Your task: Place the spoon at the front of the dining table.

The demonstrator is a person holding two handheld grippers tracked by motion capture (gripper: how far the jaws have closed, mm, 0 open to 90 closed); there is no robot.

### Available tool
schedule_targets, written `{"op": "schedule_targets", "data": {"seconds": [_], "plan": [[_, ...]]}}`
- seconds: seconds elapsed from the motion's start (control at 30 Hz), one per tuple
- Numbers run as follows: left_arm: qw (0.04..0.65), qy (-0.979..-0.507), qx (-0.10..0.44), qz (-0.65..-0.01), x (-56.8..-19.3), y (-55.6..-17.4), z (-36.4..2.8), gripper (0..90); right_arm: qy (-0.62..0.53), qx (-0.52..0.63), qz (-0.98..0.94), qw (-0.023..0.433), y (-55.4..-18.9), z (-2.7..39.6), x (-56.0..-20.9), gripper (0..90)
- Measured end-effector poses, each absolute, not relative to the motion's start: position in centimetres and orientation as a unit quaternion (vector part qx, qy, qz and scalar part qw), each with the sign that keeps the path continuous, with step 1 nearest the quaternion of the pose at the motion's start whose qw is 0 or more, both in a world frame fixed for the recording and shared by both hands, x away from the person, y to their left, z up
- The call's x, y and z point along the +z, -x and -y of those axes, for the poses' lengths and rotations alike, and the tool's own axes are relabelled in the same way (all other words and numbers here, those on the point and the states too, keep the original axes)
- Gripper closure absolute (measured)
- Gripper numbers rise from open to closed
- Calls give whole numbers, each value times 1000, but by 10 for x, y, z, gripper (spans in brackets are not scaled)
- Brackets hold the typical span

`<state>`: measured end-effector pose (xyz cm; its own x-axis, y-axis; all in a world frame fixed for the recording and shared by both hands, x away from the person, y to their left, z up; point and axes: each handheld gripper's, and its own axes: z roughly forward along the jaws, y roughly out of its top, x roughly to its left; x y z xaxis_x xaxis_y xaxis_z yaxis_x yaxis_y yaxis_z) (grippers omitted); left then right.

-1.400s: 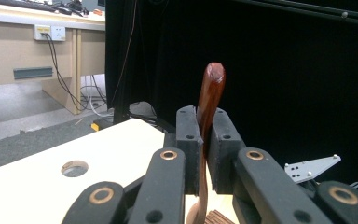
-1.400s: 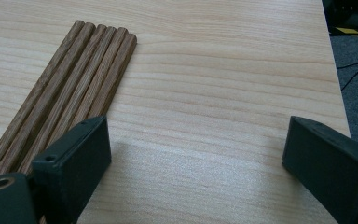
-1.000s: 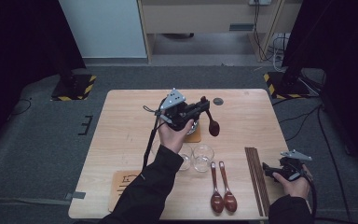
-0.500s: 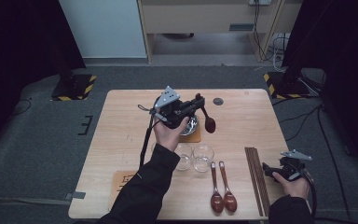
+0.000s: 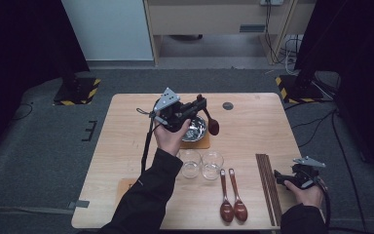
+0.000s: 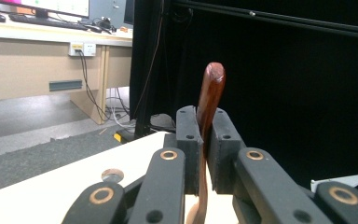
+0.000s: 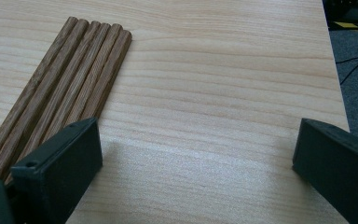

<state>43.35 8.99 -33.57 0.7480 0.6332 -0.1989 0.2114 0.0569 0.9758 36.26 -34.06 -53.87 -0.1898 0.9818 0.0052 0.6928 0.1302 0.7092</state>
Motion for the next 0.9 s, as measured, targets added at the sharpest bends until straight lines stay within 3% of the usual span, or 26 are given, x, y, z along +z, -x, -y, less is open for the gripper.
{"op": "schedule_targets", "data": {"seconds": [0.9], "plan": [[648, -657, 183, -340, -336, -448, -113, 841, -588, 298, -711, 242, -363, 341, -539, 14]]}}
